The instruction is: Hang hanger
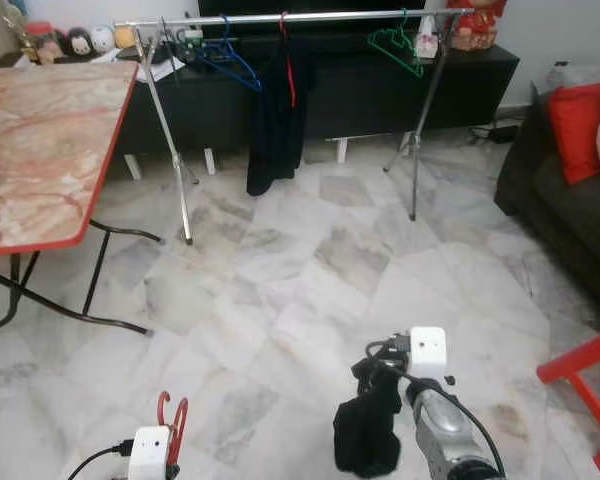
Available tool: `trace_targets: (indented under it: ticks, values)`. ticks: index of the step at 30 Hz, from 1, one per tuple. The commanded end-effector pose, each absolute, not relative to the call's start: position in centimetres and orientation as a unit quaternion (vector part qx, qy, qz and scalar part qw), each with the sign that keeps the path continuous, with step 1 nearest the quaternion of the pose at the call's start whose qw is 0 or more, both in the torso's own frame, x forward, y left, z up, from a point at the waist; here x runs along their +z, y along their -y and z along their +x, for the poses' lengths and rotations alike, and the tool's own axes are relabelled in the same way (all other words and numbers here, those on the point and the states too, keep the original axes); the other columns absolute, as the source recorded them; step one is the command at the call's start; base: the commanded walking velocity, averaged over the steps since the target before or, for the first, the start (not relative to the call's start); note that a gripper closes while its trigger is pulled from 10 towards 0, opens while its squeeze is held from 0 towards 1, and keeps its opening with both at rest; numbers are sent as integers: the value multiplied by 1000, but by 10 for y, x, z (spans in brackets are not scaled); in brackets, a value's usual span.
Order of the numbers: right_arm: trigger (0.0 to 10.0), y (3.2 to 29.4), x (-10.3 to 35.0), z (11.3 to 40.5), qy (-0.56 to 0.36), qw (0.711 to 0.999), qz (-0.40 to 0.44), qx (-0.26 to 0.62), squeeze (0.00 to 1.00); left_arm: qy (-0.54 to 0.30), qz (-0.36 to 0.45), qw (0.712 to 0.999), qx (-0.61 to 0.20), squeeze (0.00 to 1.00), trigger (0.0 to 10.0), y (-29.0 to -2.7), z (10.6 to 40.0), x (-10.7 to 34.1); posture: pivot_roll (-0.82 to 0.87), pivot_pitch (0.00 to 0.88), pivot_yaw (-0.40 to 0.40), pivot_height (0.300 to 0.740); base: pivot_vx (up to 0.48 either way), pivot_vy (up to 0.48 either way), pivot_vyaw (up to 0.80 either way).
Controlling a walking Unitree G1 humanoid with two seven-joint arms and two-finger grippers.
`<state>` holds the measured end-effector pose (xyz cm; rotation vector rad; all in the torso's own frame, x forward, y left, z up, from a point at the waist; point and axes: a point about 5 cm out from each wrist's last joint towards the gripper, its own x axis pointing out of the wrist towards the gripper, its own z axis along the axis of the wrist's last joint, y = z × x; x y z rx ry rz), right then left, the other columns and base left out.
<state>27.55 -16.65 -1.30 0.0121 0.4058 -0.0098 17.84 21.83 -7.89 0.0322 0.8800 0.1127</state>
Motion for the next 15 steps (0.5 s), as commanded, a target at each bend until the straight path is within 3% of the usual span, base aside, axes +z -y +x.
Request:
trace_targets:
  ticks: [1, 6, 15]
  values:
    - [10000, 167, -3, 284, -178, 984, 1, -3, 0, -421, 20, 905, 53, 0, 10000, -218, 182, -77, -77, 45, -26, 740, 0, 0, 0]
    - [10000, 165, 2, 290, -167, 986, -10, 10, 0, -379, 29, 924, 38, 0, 10000, -218, 203, -65, -77, 45, -26, 740, 0, 0, 0]
    - [10000, 178, 33, 316, -128, 989, -64, 31, 0, -242, 51, 968, -38, 0, 10000, -208, 270, -13, -84, 46, -26, 740, 0, 0, 0]
